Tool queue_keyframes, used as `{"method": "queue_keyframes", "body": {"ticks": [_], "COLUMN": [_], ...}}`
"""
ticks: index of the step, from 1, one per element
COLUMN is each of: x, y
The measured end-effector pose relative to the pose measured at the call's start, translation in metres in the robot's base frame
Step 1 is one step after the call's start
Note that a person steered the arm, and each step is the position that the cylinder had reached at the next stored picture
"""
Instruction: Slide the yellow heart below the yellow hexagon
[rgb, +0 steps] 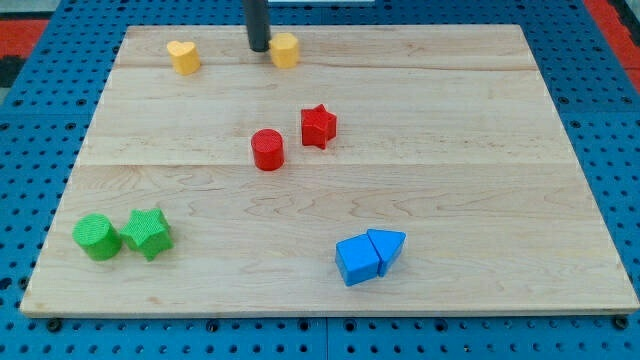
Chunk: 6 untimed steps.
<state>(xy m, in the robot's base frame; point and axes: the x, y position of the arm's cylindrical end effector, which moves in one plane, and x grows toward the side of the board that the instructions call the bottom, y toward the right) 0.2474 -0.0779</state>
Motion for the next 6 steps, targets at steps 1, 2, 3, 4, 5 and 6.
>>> {"method": "queue_keyframes", "body": {"ticks": [1, 2, 3, 4, 5, 6], "x": [0.025, 0.000, 0.017, 0.084, 0.088, 0.041], "y": [0.011, 0.059, 0.063, -0.032, -0.155, -0.164]}}
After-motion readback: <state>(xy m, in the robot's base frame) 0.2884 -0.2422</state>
